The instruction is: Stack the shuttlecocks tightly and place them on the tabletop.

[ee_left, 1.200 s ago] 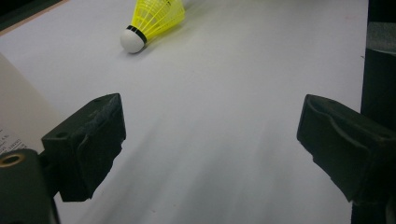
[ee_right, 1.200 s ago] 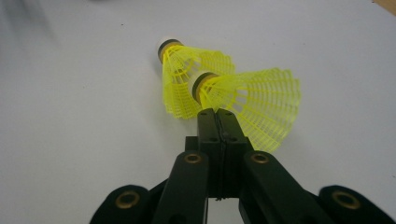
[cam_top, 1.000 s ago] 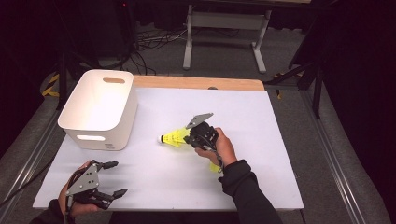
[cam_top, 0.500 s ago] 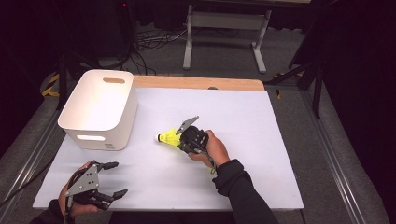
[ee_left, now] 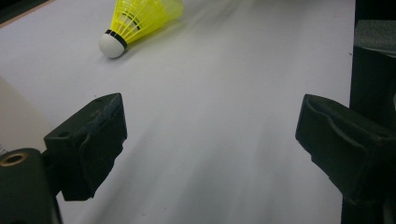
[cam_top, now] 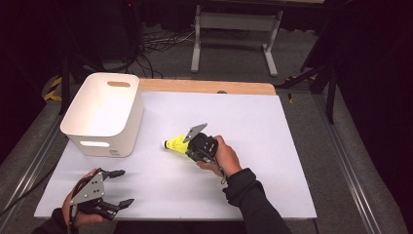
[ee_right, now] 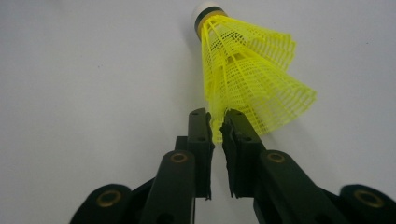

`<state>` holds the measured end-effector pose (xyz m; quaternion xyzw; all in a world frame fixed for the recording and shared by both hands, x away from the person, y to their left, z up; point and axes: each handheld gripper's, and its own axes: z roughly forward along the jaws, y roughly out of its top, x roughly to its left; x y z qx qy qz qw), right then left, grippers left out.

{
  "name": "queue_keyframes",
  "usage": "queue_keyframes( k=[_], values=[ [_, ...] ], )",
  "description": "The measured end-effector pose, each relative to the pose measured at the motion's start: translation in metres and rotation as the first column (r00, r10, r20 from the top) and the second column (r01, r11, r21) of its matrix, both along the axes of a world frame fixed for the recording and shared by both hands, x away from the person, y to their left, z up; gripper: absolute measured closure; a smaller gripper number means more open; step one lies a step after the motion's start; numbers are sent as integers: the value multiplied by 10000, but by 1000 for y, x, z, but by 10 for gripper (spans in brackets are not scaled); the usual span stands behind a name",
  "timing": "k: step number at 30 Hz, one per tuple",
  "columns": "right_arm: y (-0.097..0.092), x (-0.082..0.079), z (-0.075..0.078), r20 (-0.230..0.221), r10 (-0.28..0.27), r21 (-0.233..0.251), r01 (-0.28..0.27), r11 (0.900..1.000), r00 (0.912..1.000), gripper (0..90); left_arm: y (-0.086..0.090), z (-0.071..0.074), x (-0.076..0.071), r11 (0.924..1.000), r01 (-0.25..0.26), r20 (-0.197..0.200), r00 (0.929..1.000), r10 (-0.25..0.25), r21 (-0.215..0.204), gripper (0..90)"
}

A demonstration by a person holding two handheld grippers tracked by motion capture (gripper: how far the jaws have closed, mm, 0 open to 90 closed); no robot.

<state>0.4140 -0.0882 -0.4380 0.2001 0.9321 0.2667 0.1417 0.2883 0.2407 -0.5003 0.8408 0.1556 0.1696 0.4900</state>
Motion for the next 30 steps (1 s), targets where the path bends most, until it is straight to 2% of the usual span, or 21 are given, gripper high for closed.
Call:
queue_keyframes(
  k=[3, 5, 8, 13, 17, 23, 28, 30],
  values=[
    [3, 0, -1, 6, 33, -124, -33, 9999, 10000, 854, 0, -1, 0, 10000, 51, -16, 10000, -51, 20, 97],
    [4, 0, -2, -23, 91, -153, -91, 9998, 10000, 825, 1, 0, 0, 10000, 59, 25, 10000, -59, 8, 97],
    [6, -3, 0, 130, -28, -202, 31, 9998, 9999, 696, 1, 0, 0, 9999, 64, 17, 10000, -64, -99, 98],
    [4, -9, 9, 745, -197, 23, 195, 9998, 9970, 608, 2, 1, -1, 9998, 11, 102, 9999, -9, -189, 95],
    [-2, -17, 20, 1085, -481, 390, 441, 9983, 9929, 521, 3, 2, 0, 9997, 41, 127, 9999, -38, -222, 92],
    [-14, -28, 32, 1495, -680, 1068, 522, 9929, 9864, 380, 3, 2, 0, 9998, 18, 139, 9999, -15, -203, 90],
    [-36, -39, 41, 1838, -1290, 1878, 940, 9777, 9745, 321, 3, 2, 0, 9997, -24, 153, 9999, 28, -249, 87],
    [-46, -46, 44, 2035, -1388, 2136, 944, 9724, 9692, 306, 4, 2, 0, 9997, -37, 162, 9999, 41, -256, 87]
  ],
)
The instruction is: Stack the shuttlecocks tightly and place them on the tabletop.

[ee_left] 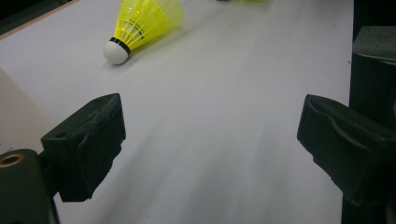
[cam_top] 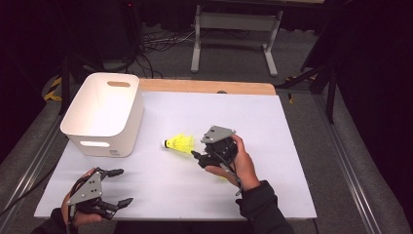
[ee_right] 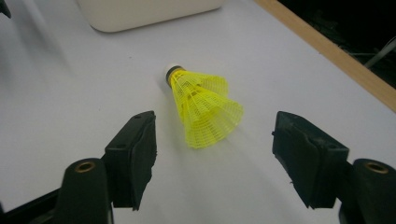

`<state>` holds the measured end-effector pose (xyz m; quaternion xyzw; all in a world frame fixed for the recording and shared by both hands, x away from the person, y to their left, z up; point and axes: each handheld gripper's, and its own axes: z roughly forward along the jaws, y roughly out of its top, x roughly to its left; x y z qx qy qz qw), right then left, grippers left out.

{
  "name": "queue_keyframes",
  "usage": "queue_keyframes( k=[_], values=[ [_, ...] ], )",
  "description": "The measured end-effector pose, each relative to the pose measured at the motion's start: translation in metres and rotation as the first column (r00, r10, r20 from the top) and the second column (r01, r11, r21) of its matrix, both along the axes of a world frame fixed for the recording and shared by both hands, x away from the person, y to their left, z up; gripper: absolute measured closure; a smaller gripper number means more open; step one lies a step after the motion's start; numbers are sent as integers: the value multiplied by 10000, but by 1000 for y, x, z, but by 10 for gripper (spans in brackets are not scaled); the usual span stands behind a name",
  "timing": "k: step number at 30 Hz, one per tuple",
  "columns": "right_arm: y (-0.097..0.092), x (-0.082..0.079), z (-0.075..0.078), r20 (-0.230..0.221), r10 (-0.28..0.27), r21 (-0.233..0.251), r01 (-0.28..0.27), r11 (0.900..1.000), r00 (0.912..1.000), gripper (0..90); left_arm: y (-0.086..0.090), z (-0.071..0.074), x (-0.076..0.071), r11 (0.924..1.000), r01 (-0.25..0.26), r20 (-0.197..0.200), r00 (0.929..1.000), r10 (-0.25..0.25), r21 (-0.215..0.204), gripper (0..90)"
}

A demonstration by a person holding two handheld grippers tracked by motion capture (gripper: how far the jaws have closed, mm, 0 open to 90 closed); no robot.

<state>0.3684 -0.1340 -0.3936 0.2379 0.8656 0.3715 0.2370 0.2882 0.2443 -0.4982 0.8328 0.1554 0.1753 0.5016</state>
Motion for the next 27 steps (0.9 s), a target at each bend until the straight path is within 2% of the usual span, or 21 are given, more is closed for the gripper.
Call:
queue_keyframes(
  k=[4, 7, 13, 16, 19, 22, 27],
  values=[
    [-21, -11, 3, 338, -374, 335, 363, 9988, 9987, 290, 0, 0, 0, 10000, -40, -12, 10000, 40, -29, 86],
    [-32, -17, 2, 398, -563, 464, 545, 9974, 9976, 277, 0, 0, 0, 10000, -65, -3, 10000, 65, -44, 85],
    [-51, -25, -4, 584, -823, 581, 789, 9952, 9949, 259, 1, 0, 1, 9999, -101, 13, 9999, 102, -44, 74],
    [-60, -31, -7, 865, -885, 568, 838, 9949, 9923, 259, 1, 1, 0, 9999, -105, 49, 9999, 106, -39, 72],
    [-67, -35, -11, 832, -855, 641, 802, 9947, 9929, 259, 1, 1, 0, 9999, -85, 53, 9999, 86, -75, 72],
    [-81, -43, -23, 635, -862, 550, 828, 9950, 9942, 259, 1, 1, 0, 10000, -69, 55, 10000, 69, -62, 71],
    [-92, -47, -36, 329, -852, 342, 841, 9959, 9958, 315, 2, 1, 0, 9999, -119, 62, 9999, 119, -68, 71]
  ],
)
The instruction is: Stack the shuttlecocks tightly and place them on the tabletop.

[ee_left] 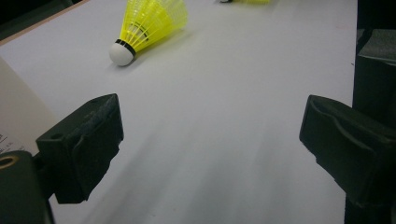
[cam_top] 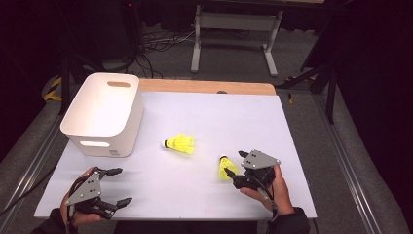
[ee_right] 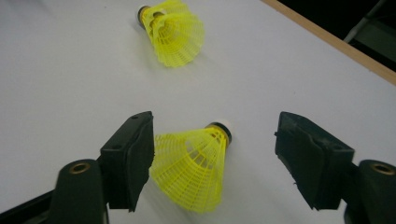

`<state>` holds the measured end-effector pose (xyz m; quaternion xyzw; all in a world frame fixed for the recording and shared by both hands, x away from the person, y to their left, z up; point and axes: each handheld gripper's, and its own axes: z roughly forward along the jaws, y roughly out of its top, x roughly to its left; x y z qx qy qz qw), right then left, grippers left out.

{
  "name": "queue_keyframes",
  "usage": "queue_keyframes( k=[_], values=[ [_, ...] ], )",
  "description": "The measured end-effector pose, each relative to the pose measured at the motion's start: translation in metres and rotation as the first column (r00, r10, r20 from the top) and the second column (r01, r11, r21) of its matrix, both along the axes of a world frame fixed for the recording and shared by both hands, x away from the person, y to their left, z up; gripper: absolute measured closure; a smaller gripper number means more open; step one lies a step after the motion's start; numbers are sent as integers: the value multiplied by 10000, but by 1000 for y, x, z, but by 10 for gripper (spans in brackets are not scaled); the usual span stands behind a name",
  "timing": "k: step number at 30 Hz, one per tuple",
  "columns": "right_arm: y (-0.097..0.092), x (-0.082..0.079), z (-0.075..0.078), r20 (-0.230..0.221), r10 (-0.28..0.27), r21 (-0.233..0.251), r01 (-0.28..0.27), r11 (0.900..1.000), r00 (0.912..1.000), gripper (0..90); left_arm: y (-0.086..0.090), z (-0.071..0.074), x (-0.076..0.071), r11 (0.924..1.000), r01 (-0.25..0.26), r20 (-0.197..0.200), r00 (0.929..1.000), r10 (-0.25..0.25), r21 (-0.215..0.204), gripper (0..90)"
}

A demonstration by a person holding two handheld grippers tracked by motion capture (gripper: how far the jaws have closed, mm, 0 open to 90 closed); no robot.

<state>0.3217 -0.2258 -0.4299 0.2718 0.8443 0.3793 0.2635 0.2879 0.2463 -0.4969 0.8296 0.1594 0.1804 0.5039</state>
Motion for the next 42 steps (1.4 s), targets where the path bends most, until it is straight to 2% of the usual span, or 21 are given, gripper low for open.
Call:
queue_keyframes(
  k=[4, 9, 11, 13, 15, 18, 20, 21, 25, 29, 37, 42],
  values=[
    [-1, -1, -10, -133, -51, -273, 47, 9996, 9999, 347, 0, 0, 0, 10000, -17, 4, 10000, 17, -10, 71],
    [-3, -7, -17, 17, -310, -199, 311, 9993, 9995, 366, 1, 0, 0, 10000, -46, 15, 10000, 46, 0, 71],
    [-3, -13, -20, -56, -307, 98, 307, 9995, 9995, 384, 1, 0, 0, 10000, -52, 36, 10000, 52, 6, 71],
    [-1, -19, -24, 72, -367, 37, 367, 9993, 9993, 390, 1, 0, 0, 10000, -45, 37, 10000, 45, 9, 71],
    [0, -24, -28, -34, -420, 226, 420, 9989, 9991, 398, 1, 1, -1, 10000, -51, 46, 10000, 50, 64, 71],
    [5, -33, -35, -4, -366, 132, 366, 9992, 9993, 403, 0, 1, -1, 10000, -48, 52, 10000, 48, 47, 71],
    [7, -35, -38, -224, -456, 527, 468, 9975, 9987, 409, 0, 1, -1, 10000, -41, 89, 10000, 40, 90, 71],
    [9, -36, -41, -314, -461, 541, 477, 9974, 9984, 408, 0, 1, -1, 10000, -41, 78, 10000, 40, 83, 71],
    [17, -34, -48, -517, -557, 398, 578, 9975, 9971, 393, 0, 1, -2, 10000, -36, 105, 9999, 35, 68, 71],
    [22, -28, -54, -726, -890, 630, 936, 9936, 9934, 401, 0, 1, -2, 10000, -47, 86, 10000, 46, 70, 71],
    [40, -18, -60, -745, -1476, 563, 1519, 9868, 9862, 477, -2, 0, -2, 9999, -22, 76, 10000, 22, 105, 72],
    [45, -9, -60, -747, -1970, 659, 2019, 9772, 9776, 545, -3, 0, -1, 9999, -14, 32, 10000, 14, 135, 72]
  ],
)
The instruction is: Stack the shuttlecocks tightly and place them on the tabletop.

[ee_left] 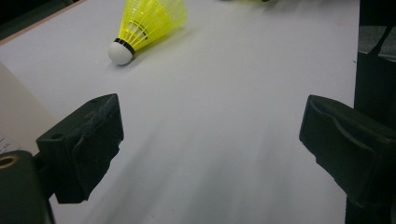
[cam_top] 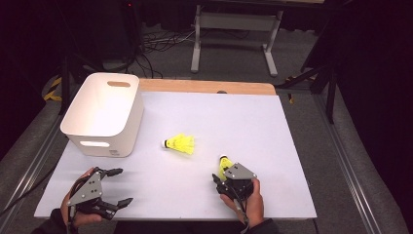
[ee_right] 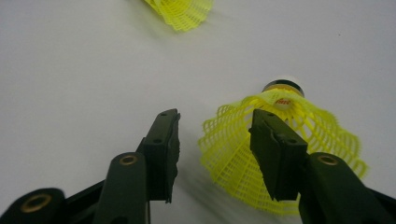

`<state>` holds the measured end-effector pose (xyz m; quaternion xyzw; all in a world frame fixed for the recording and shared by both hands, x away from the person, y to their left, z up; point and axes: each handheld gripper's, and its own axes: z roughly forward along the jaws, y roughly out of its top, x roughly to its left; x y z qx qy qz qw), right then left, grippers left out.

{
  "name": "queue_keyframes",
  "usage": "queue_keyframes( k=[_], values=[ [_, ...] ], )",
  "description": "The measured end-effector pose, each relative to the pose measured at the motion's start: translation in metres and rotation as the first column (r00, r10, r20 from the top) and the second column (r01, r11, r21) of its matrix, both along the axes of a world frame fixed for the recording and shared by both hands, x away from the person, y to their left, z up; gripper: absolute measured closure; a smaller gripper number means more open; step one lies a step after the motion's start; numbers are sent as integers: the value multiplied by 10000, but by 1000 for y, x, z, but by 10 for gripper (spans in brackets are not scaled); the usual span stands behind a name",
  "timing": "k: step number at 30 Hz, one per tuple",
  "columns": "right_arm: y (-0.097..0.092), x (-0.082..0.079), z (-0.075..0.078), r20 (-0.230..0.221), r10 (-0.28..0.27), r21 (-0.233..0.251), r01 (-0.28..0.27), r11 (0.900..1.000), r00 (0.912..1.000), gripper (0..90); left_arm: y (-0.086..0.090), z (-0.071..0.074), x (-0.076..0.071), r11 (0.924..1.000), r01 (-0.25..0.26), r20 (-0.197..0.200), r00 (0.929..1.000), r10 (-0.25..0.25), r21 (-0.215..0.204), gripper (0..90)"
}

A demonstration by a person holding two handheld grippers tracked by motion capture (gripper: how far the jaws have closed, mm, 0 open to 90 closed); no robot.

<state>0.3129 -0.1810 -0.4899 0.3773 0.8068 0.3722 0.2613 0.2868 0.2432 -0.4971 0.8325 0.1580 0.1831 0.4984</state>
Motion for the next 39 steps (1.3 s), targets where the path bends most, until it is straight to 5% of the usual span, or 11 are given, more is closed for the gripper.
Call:
queue_keyframes(
  k=[14, 39],
  values=[
    [-6, 7, 0, 54, -560, -98, 561, 9984, 9984, 874, 2, 0, 1, 9999, -111, 3, 9999, 111, 11, 73],
    [-23, 3, 11, 562, 74, 99, -80, 9999, 9984, 900, 5, 1, 0, 9998, -179, 115, 9998, 180, -80, 75]
  ],
)
